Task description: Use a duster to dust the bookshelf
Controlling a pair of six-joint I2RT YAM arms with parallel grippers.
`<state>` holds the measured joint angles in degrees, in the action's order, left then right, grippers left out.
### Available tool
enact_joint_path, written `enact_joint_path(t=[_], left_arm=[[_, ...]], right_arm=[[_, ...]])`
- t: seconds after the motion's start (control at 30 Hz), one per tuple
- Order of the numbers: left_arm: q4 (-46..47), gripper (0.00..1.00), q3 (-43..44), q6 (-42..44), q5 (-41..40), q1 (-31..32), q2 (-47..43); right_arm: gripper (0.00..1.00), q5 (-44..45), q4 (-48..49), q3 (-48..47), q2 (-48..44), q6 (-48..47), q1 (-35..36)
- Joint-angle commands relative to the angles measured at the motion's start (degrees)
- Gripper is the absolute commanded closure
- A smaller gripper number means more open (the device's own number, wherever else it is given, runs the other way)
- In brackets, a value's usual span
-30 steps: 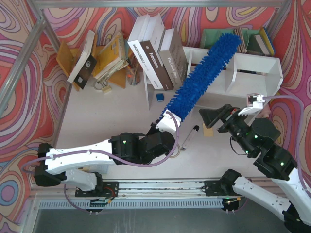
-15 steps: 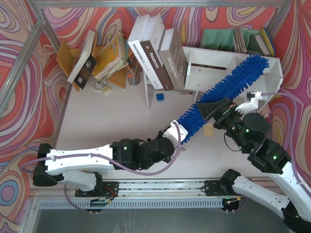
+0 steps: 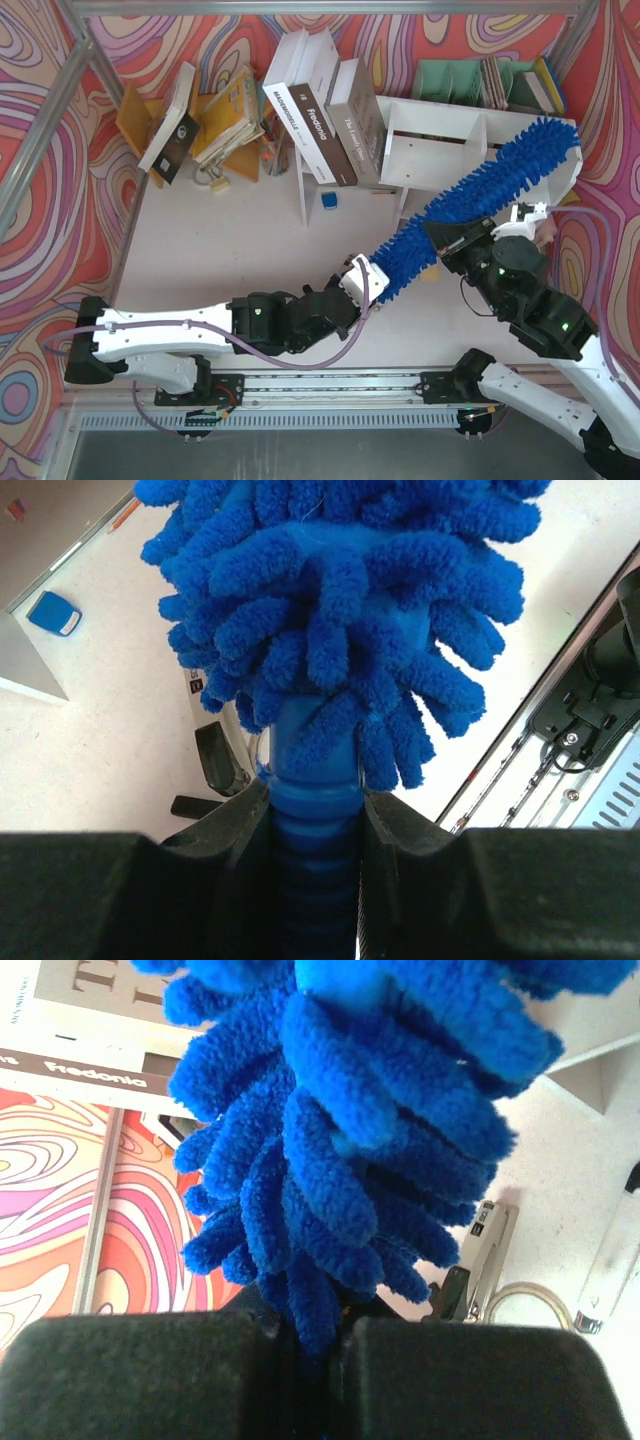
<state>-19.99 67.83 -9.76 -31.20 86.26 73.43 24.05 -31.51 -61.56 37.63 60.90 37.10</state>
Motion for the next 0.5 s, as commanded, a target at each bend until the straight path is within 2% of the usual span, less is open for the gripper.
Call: enact_joint_path(t=[0.0,0.07,0.3,0.37,0.47], left_arm=[[4.8,0.72,-2.5,0.2,0.0,0.1,-3.3],[4.8,0.66,-3.4,0.3,0.8,0.1,-4.2],[5.8,0.33,-5.5,-0.2,3.7,0.1,-5.8],[5.9,0.30,-5.8,-0.3,3.8,0.1,-5.8],[6.5,0.35,-6.1,-0.6,3.8,0.1,-5.8]], right_arm=[[0.96,5.5,-4.7,1.0,-1.3,7.3,-0.5],[1.00,6.0,-5.1,1.5,-2.1,9.0,-0.5],[1.00,7.0,-6.0,2.1,-4.0,12.1,-0.5],[1.00,6.6,-6.1,2.2,-4.0,12.5,-0.5],[1.00,5.7,-5.7,2.5,-3.7,12.7,-0.5]])
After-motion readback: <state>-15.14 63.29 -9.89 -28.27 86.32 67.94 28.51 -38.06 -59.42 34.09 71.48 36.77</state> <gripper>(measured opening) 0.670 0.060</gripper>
